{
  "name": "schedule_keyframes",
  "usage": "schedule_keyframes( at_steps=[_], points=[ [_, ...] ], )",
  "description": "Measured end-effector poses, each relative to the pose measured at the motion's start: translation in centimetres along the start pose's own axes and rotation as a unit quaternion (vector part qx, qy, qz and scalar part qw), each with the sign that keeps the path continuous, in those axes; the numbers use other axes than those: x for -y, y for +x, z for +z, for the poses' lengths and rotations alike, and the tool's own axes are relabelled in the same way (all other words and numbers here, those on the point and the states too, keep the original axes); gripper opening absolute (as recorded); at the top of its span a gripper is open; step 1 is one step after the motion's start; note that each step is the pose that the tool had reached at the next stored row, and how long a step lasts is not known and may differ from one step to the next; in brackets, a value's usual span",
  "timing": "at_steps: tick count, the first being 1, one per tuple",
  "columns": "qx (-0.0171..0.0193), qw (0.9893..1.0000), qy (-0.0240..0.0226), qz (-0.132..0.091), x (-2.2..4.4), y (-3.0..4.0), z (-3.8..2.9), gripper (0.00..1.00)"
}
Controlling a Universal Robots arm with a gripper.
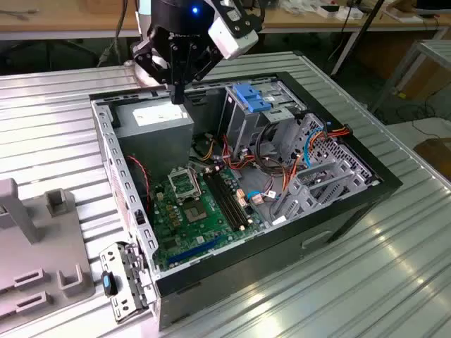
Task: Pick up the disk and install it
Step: 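Reach for the disk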
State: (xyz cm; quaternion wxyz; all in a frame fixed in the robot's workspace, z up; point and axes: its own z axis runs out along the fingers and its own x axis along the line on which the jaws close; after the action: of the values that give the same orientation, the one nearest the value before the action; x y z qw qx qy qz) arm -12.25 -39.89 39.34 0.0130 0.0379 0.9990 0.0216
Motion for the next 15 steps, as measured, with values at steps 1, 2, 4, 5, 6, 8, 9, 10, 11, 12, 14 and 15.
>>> schedule_keyframes(
  at_steps=[1,2,4,5,6,8,9,10,11,12,14,15],
  points=[
    [0.0,1.0,-0.0001,0.0,0.06,0.56,-0.01,0.11],
    [0.0,1.0,-0.0001,0.0,0.09,0.83,-0.02,0.11],
    [0.0,1.0,0.0,0.0,0.17,1.58,-0.04,0.11],
    [0.0,1.0,-0.0001,0.0,0.19,1.8,-0.05,0.11],
    [0.0,1.0,0.0,0.0,0.21,1.98,-0.05,0.11],
    [0.0,1.0,-0.0001,0.0,0.28,2.55,-0.07,0.11],
    [0.0,1.0,-0.0001,0.0,0.31,2.87,-0.08,0.11],
    [0.0,1.0,-0.0001,0.0,0.33,3.14,-0.09,0.11],
    [0.0,1.0,0.0,0.0,0.34,3.31,-0.09,0.11],
    [0.0,1.0,-0.0001,0.0,0.36,3.53,-0.09,0.11],
    [0.0,1.0,-0.0001,0.0,0.38,4.39,-0.12,0.11],
    [0.0,1.0,-0.0001,0.0,0.37,4.78,-0.13,0.11]
  ],
)
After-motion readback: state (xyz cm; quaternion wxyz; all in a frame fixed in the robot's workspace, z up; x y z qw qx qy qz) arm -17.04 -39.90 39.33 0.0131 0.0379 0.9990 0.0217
